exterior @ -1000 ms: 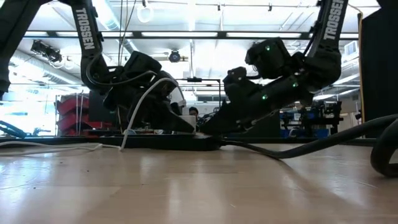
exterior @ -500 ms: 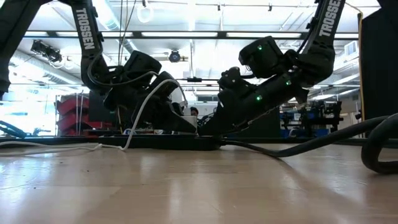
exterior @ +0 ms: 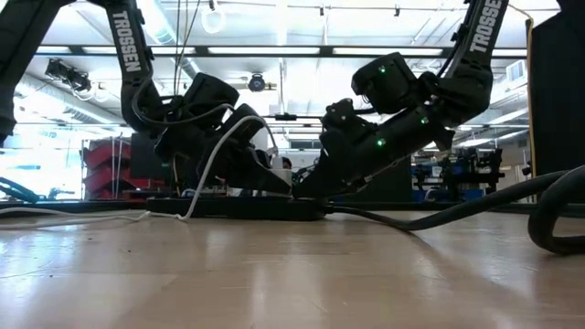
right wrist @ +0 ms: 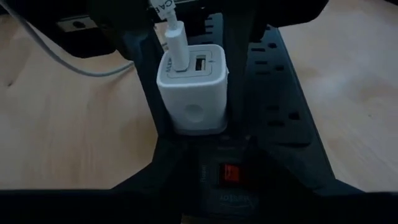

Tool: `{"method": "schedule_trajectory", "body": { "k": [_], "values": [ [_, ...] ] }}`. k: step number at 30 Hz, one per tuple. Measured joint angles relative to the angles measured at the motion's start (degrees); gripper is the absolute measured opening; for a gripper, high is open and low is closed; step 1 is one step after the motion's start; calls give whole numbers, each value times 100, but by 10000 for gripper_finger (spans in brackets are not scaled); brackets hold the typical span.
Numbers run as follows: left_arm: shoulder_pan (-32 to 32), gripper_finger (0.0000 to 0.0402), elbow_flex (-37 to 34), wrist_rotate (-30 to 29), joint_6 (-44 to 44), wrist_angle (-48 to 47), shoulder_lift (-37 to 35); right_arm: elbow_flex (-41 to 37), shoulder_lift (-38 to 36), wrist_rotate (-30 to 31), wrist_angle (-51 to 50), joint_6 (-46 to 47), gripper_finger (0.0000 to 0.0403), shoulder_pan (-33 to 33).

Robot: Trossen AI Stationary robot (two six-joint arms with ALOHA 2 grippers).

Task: Insert USB
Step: Remove the white charger adapter from black outlet extension, then remove the white USB cable from the white charger adapter

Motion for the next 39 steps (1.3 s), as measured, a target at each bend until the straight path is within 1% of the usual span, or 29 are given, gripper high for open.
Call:
{"method": "schedule_trajectory", "body": {
  "k": [5,12,18,19,22,27,30,33,35,37,39],
  "values": [
    [0,137,0,-21,8,-249,-210,0,-2,-45,7,64,150,-11],
    [-5,137,0,-17,-10,-230,-219,0,-2,-45,-2,52,148,-11],
    [-37,137,40,-1,-84,-192,-220,-4,-2,-67,-10,48,155,-11],
    [-35,137,55,19,-116,-150,-220,-3,-2,-64,-42,41,155,-11],
    [-42,137,183,68,-138,525,-351,19,7,-51,-63,11,154,-11],
    [-42,136,182,149,-172,216,-317,17,7,-46,-66,23,154,-11],
    [-35,136,262,222,-198,552,-462,10,0,-41,-6,-30,155,-9],
    [-31,136,212,226,-296,273,-457,-11,-38,-44,206,-243,153,-9],
    [-19,136,190,225,-303,246,-465,-14,-127,-53,191,-336,153,-9],
    [-3,136,172,170,-297,235,-525,-25,-301,-44,-19,-391,154,-9],
    [5,136,156,31,-268,-51,-530,-33,-482,27,-198,-501,155,-6]
  ]
}}
